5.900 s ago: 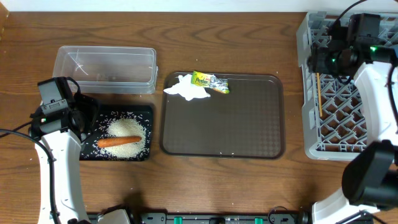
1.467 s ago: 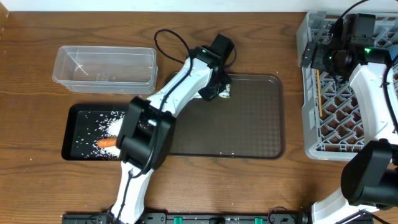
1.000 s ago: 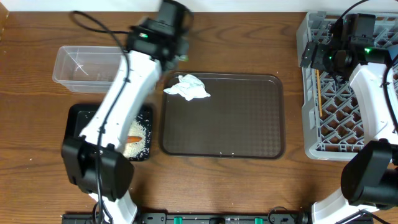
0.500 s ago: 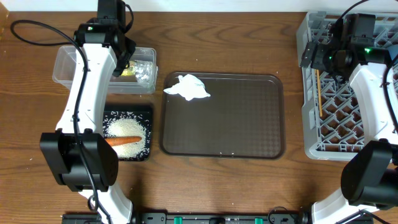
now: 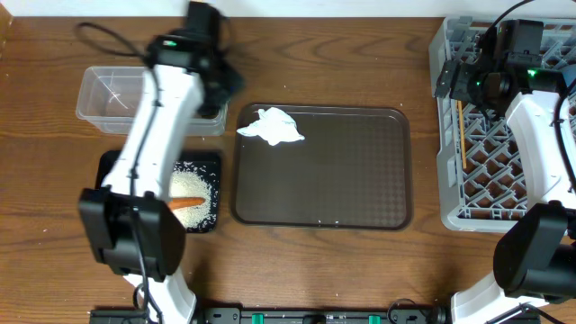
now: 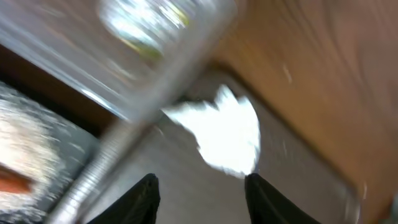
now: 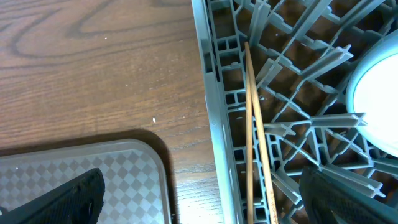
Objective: Sort waste into correct bins and load items into the dishwasher rack
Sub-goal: 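Move the left gripper back to the white tissue on the tray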
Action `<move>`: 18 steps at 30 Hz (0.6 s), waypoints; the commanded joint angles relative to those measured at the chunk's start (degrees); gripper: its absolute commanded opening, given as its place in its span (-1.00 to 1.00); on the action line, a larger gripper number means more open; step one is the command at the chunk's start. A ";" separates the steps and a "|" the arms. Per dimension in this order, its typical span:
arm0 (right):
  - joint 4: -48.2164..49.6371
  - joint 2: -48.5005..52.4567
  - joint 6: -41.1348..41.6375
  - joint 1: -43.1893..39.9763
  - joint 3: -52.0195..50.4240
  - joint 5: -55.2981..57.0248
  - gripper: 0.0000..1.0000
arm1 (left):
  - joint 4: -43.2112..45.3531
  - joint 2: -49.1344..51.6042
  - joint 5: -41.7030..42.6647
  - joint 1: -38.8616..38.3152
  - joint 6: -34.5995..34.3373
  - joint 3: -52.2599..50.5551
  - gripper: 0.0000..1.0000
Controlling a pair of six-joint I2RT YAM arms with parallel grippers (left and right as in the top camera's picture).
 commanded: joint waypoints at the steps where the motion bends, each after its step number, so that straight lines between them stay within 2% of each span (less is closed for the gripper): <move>1: -0.09 -1.70 0.61 -0.48 1.07 0.39 0.99 | -0.55 1.11 -0.22 -5.84 -1.16 -0.87 0.04; 5: -0.09 -1.70 0.61 -0.48 1.07 0.39 0.98 | -0.50 3.89 -5.57 -10.29 -13.14 -0.87 0.10; 9: -0.07 -1.70 0.61 -0.48 1.07 0.39 0.98 | 0.09 8.13 -6.05 -11.50 -20.20 -0.90 0.14; 14: -0.07 -1.70 0.61 -0.48 1.07 0.39 0.98 | 0.37 13.79 -6.03 -11.41 -24.26 -0.90 0.15; 18: -0.07 -1.70 0.61 -0.48 1.07 0.39 0.99 | 3.04 17.42 -5.86 -11.43 -24.63 -0.90 0.16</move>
